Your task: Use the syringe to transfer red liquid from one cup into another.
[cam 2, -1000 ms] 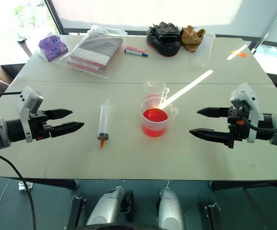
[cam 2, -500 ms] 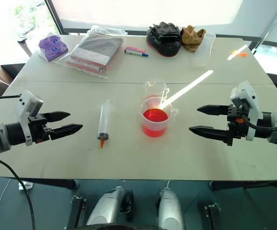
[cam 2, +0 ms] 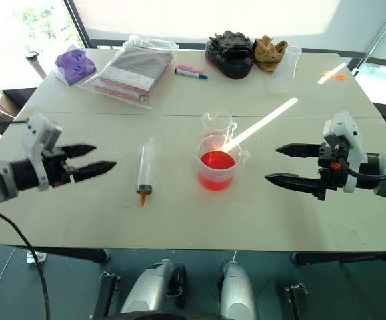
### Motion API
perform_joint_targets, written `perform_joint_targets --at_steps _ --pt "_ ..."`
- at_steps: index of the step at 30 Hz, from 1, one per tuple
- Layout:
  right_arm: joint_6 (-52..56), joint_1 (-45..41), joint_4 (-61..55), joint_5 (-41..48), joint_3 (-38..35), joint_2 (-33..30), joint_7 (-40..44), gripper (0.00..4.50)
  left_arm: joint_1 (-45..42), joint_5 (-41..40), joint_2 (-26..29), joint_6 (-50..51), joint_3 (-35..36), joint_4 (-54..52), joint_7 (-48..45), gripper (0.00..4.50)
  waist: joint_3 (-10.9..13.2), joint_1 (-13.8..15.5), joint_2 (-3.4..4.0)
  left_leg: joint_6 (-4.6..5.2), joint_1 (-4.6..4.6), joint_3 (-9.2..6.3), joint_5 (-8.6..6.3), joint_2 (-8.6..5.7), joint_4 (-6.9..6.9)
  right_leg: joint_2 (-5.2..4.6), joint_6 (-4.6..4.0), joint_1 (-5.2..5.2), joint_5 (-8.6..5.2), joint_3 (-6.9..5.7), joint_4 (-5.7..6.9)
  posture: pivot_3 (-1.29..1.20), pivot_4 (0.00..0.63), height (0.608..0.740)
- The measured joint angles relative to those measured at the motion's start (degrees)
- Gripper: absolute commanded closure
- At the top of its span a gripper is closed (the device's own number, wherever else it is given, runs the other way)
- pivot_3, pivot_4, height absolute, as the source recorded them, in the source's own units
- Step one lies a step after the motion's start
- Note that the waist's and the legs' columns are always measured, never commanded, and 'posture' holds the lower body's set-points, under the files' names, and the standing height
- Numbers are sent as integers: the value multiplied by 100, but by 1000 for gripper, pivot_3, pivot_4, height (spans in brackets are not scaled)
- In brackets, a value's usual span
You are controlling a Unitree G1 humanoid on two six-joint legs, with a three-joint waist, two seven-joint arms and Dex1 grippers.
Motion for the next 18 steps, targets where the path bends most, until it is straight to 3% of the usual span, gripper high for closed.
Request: perform_joint_targets --at_steps 3,7,11,18 --pt "82 -521 -389 270 68 -173 95 0 -1669 -249 -27 1255 -429 691 167 18 -2 -19 -3 -11 8 -1 22 -1 3 25 21 15 9 -9 6 0 150 740" --pt "162 -1049 -680 490 326 -166 60 0 -3218 -436 -52 1968 -1791 2001 267 18 0 -32 -6 -3 10 9 25 -4 1 29 37 14 6 -9 10 0 150 740" --pt "68 -1466 -849 490 655 132 -123 0 -4960 -435 -873 1967 -3306 4587 943 18 3 43 -14 1 9 4 26 -7 11 29 54 23 -5 -9 9 0 150 740" --pt "-5 -1258 -1101 463 767 413 -547 0 -5521 -122 -1739 1968 -4443 6587 1370 18 8 26 -21 7 2 15 23 -10 8 25 69 9 -10 -6 21 0 150 740"
